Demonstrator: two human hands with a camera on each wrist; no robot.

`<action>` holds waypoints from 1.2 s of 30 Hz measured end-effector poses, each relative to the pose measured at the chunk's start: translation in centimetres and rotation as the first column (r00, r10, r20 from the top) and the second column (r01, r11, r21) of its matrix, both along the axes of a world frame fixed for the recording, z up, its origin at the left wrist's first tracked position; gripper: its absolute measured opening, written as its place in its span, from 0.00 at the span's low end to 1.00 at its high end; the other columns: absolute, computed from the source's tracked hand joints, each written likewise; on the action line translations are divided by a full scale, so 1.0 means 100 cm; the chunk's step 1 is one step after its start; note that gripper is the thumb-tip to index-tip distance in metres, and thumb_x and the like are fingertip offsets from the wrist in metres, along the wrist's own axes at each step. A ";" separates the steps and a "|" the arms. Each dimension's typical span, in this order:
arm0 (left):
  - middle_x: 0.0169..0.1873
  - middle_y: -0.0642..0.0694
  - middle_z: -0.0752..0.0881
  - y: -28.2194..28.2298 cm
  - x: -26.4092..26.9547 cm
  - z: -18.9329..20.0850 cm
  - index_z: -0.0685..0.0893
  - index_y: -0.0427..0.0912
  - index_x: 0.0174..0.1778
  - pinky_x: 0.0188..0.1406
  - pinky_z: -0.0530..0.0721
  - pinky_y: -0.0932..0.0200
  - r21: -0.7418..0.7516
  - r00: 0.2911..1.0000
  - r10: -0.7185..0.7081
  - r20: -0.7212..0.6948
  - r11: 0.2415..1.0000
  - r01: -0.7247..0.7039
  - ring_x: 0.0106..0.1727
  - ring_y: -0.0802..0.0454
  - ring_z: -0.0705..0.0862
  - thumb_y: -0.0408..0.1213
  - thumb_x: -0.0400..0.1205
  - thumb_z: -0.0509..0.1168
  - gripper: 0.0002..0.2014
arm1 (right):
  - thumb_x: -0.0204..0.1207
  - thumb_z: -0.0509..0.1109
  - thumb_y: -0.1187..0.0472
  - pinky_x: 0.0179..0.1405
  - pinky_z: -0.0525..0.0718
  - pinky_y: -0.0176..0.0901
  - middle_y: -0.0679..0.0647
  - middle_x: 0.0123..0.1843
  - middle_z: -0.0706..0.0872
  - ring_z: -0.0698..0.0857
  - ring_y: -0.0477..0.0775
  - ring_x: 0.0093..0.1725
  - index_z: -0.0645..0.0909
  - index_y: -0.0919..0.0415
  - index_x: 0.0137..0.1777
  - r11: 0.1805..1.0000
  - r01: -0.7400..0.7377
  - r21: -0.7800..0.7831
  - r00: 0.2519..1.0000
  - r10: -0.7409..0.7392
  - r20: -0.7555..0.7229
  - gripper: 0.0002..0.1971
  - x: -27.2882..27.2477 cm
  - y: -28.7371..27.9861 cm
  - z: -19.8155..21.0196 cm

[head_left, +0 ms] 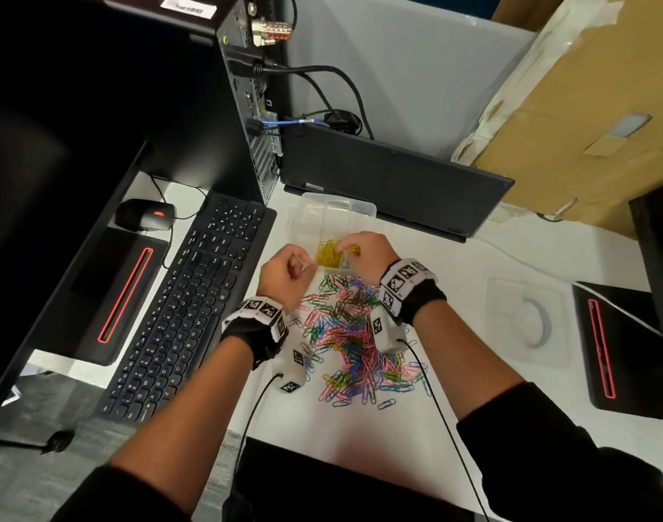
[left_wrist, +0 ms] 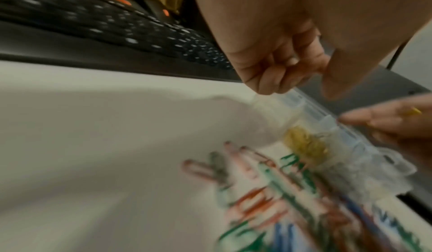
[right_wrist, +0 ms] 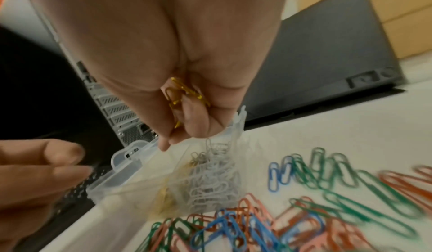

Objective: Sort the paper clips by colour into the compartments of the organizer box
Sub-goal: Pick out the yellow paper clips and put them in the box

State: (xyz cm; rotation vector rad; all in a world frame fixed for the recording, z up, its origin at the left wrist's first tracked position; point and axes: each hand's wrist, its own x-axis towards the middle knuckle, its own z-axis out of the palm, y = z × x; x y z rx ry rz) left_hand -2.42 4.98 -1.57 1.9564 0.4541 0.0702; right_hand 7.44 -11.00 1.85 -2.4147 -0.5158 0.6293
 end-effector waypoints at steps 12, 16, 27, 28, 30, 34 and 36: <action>0.50 0.54 0.83 -0.014 -0.053 -0.027 0.90 0.49 0.51 0.63 0.76 0.65 0.195 0.846 -0.531 -0.050 0.825 0.530 0.53 0.57 0.81 0.47 0.63 0.82 0.21 | 0.74 0.69 0.72 0.59 0.82 0.47 0.61 0.60 0.81 0.82 0.62 0.60 0.86 0.63 0.60 0.888 -0.254 -0.384 0.934 0.328 0.140 0.16 0.006 0.045 -0.003; 0.54 0.51 0.81 -0.023 -0.055 -0.029 0.88 0.54 0.57 0.60 0.78 0.60 0.263 0.779 -0.598 -0.192 0.733 0.627 0.57 0.52 0.79 0.51 0.61 0.82 0.27 | 0.72 0.71 0.72 0.56 0.86 0.49 0.61 0.58 0.85 0.86 0.62 0.55 0.87 0.63 0.58 0.902 -0.214 -0.375 0.946 0.287 0.150 0.15 0.004 0.046 -0.003; 0.47 0.49 0.85 -0.039 -0.065 -0.026 0.90 0.52 0.53 0.50 0.82 0.59 0.305 0.808 -0.561 -0.177 0.749 0.588 0.49 0.49 0.83 0.47 0.65 0.78 0.20 | 0.77 0.72 0.65 0.51 0.83 0.39 0.46 0.44 0.86 0.83 0.44 0.42 0.87 0.53 0.48 0.998 -0.012 -0.064 0.992 0.020 0.126 0.06 -0.041 -0.032 0.014; 0.44 0.49 0.86 -0.042 -0.066 -0.027 0.90 0.52 0.50 0.47 0.82 0.60 0.334 0.819 -0.545 -0.178 0.750 0.571 0.48 0.48 0.84 0.48 0.65 0.77 0.17 | 0.76 0.74 0.63 0.50 0.83 0.39 0.43 0.40 0.86 0.83 0.41 0.40 0.87 0.52 0.44 0.997 0.012 -0.077 0.996 -0.005 0.085 0.05 -0.052 -0.048 0.012; 0.37 0.52 0.85 -0.046 -0.066 -0.026 0.91 0.53 0.45 0.40 0.77 0.63 0.370 0.842 -0.502 -0.197 0.757 0.538 0.43 0.48 0.84 0.50 0.68 0.77 0.12 | 0.73 0.77 0.63 0.50 0.86 0.41 0.40 0.36 0.85 0.83 0.37 0.38 0.87 0.52 0.39 0.989 0.051 -0.139 0.998 -0.054 -0.015 0.05 -0.073 -0.080 0.007; 0.35 0.54 0.82 -0.050 -0.064 -0.022 0.92 0.54 0.44 0.37 0.78 0.61 0.368 0.841 -0.487 -0.236 0.756 0.541 0.37 0.53 0.80 0.47 0.71 0.78 0.08 | 0.69 0.79 0.59 0.36 0.78 0.28 0.39 0.31 0.85 0.82 0.34 0.35 0.84 0.47 0.32 0.954 0.165 -0.250 0.978 -0.191 -0.082 0.09 -0.110 -0.123 -0.003; 0.35 0.54 0.82 -0.050 -0.065 -0.022 0.92 0.53 0.41 0.36 0.78 0.62 0.354 0.846 -0.479 -0.234 0.768 0.533 0.37 0.54 0.79 0.45 0.71 0.78 0.05 | 0.67 0.80 0.57 0.31 0.72 0.25 0.40 0.30 0.86 0.82 0.33 0.33 0.85 0.47 0.32 0.941 0.238 -0.242 0.960 -0.266 -0.091 0.07 -0.123 -0.133 -0.009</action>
